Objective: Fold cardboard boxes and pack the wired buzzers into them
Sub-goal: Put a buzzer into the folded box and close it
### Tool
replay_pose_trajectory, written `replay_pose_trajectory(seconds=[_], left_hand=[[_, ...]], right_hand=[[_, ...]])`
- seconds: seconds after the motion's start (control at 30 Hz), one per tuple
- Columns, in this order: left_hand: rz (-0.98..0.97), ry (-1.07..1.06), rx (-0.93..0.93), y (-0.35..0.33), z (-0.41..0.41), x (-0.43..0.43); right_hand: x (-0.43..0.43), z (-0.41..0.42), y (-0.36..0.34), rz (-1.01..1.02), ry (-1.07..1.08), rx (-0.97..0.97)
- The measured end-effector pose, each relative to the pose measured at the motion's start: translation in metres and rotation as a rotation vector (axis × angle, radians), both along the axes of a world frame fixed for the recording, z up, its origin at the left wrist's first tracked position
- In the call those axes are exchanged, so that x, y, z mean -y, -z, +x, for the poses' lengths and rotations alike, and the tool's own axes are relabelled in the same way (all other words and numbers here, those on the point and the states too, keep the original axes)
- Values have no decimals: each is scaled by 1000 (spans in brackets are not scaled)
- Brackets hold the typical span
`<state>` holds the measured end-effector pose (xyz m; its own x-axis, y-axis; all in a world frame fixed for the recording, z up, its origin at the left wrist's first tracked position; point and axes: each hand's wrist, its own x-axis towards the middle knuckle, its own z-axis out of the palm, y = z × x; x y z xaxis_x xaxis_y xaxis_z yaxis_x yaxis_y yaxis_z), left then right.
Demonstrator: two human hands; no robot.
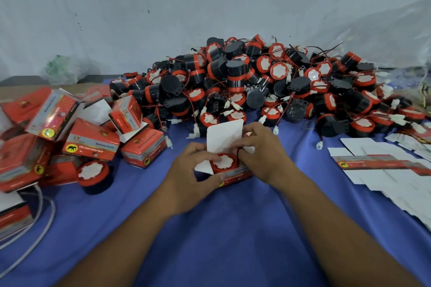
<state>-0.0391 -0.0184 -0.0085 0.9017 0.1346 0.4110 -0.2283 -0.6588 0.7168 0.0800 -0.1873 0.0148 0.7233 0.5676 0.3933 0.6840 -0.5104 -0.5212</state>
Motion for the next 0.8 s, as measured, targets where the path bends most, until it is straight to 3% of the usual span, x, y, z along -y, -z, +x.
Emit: replay_pose_trajectory(seconds=[0.1,0.47,0.7,0.8], left_hand=[[1,-10,1,1,0,0],[25,-3,21,2,-1,0],[54,-11,29,5,1,-1],[-104,-40,-25,6,3,-3]], right_hand=[[2,-3,-2,-60,-80,-38],[16,-5,-8,48,-199,-406],[10,-2,1,351,-93,-866],[10,0,2,475,-28,-1004]])
